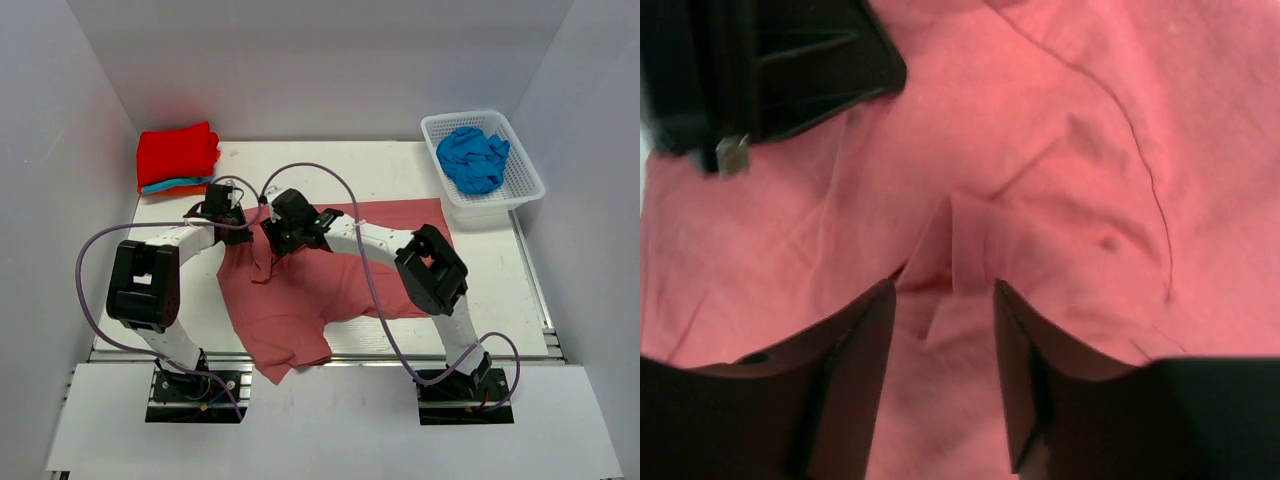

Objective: Fold and stack the t-shirts
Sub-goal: Fold the flattened tshirt in 1/3 of the way

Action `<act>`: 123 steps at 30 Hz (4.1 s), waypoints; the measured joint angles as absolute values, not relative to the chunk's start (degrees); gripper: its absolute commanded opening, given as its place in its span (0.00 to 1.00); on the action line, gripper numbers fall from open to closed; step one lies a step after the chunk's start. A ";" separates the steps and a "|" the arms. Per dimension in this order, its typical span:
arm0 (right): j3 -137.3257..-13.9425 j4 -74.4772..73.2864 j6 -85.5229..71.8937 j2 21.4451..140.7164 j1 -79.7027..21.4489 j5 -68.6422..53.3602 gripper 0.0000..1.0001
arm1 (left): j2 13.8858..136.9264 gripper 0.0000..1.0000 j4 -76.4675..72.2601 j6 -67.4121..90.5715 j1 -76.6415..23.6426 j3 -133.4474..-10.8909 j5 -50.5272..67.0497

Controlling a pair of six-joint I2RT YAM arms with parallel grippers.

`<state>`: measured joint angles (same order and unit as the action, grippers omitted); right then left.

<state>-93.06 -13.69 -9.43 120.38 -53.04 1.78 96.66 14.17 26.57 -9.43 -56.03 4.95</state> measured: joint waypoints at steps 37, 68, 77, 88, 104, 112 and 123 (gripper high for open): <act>-90.41 -15.29 -9.89 120.42 -55.51 12.95 0.00 | 95.98 0.00 13.21 24.88 -5.74 -55.70 7.40; -69.52 -18.65 -11.31 104.86 -53.87 11.20 0.78 | 95.74 0.75 18.70 20.78 -5.74 -56.05 8.58; -75.70 -16.95 -11.55 100.01 -53.45 10.85 0.52 | 91.31 1.00 28.18 24.82 -5.87 -60.93 0.03; -85.65 -11.44 -11.94 112.84 -52.49 -0.97 0.29 | 90.96 1.00 17.61 23.75 -6.26 -63.44 13.17; -71.59 -2.13 -16.03 114.30 -47.64 -8.58 0.26 | 106.24 1.00 11.81 24.08 -5.56 -63.26 22.41; -69.38 -3.68 -11.75 105.95 -47.81 -7.60 0.90 | 107.85 1.00 14.15 23.99 -5.63 -66.30 20.75; -65.32 -7.94 -13.47 94.96 -38.44 4.36 0.90 | 111.79 1.00 19.66 22.44 -5.72 -73.30 16.64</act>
